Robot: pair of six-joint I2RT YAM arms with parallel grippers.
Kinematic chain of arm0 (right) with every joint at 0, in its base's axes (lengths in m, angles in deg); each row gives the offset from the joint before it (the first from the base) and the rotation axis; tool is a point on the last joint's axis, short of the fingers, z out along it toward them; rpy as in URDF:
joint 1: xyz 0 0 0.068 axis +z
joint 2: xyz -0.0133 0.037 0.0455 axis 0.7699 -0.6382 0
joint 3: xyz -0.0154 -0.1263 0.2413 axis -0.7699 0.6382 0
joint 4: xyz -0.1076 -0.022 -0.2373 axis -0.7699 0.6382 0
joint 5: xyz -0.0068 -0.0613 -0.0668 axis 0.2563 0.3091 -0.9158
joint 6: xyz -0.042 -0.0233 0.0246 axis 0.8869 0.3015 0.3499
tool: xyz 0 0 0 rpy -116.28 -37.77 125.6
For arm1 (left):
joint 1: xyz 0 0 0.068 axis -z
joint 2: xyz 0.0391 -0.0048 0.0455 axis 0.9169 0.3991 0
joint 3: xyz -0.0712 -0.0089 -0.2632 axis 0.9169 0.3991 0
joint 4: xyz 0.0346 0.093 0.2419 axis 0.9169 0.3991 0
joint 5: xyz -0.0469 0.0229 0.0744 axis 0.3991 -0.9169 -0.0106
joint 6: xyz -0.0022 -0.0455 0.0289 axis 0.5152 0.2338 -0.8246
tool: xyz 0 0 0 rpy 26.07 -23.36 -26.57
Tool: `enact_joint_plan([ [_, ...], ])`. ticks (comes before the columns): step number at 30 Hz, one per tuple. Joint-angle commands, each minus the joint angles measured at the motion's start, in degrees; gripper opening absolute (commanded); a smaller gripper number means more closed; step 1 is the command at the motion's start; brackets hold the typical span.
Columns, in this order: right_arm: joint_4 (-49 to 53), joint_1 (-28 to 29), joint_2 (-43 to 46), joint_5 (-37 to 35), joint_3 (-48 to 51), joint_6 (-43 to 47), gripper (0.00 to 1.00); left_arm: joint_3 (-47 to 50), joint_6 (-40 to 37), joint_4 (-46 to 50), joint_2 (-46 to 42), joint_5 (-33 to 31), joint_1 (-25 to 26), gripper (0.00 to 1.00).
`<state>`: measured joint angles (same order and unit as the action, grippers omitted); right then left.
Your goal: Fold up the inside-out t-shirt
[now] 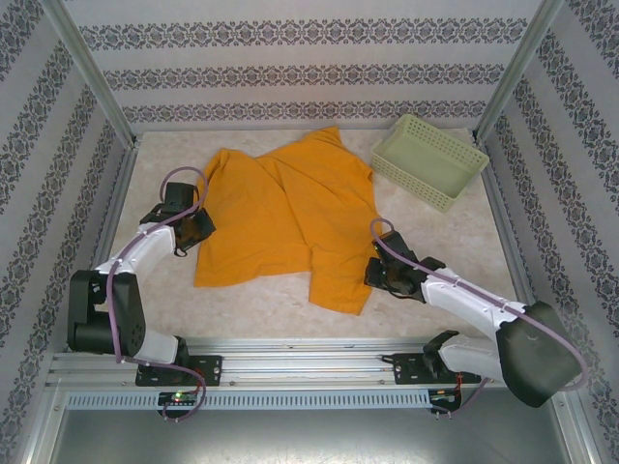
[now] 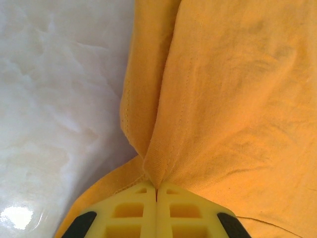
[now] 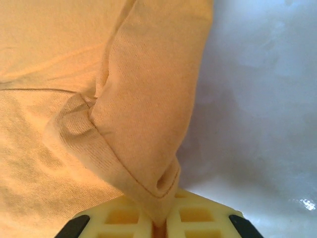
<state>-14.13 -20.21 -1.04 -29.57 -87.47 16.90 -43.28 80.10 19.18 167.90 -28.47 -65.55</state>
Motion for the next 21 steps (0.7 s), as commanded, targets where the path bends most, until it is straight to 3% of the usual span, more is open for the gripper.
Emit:
enact_joint_plan([
  [1,2.3,-0.4,0.9,-2.3,-1.3,1.1,0.10,-0.1,-0.4,3.1,-2.1,-1.0,1.3,0.00],
  [5,3.8,-0.7,1.1,-3.2,-1.9,1.7,0.09,-1.0,-1.3,4.7,-0.4,-3.6,1.6,0.09],
  [14,5.4,-1.1,3.1,-3.8,-2.0,2.3,0.08,-0.5,-2.1,2.8,4.5,-1.8,1.8,0.26],
  [21,5.1,-1.6,2.8,-3.7,-1.6,2.3,0.08,-0.6,-2.4,2.9,4.6,-1.7,2.2,0.24],
])
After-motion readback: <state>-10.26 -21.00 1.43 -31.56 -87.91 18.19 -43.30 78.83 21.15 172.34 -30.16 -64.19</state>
